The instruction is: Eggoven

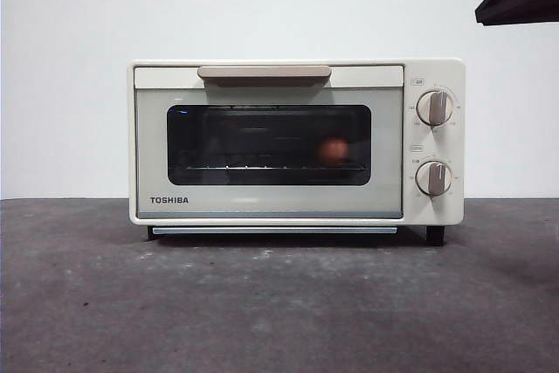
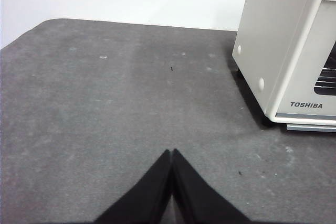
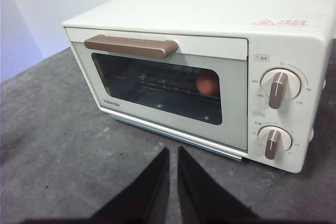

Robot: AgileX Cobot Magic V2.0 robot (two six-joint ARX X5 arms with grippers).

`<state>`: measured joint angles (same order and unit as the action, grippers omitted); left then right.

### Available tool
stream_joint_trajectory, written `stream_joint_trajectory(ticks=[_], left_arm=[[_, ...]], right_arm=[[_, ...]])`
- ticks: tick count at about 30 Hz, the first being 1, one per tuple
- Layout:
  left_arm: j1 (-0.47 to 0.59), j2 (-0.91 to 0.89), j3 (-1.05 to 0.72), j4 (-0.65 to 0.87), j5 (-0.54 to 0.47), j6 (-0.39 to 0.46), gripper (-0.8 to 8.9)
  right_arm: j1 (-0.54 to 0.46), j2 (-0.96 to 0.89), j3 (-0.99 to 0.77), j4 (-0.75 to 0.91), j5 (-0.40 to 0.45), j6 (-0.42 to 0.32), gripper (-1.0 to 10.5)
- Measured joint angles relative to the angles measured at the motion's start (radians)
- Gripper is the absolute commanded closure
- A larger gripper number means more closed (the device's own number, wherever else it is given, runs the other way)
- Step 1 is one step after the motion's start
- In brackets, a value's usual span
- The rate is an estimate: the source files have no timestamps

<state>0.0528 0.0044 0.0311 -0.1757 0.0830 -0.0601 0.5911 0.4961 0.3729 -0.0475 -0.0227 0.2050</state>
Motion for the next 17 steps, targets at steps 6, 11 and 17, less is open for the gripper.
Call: stream_joint_trajectory(ticks=[6,11,17], left_arm=[[0.000,0.000,0.000,0.000,0.000,-0.009,8.06],[0.000,0.000,0.000,0.000,0.000,-0.010,8.06],[0.000,0.000,0.000,0.000,0.000,-0.010,8.06]], right_arm=[[0.000,0.000,0.000,0.000,0.000,0.000,9.4],[0.000,0.000,0.000,0.000,0.000,0.000,9.4],[0.000,0.000,0.000,0.000,0.000,0.000,9.4]])
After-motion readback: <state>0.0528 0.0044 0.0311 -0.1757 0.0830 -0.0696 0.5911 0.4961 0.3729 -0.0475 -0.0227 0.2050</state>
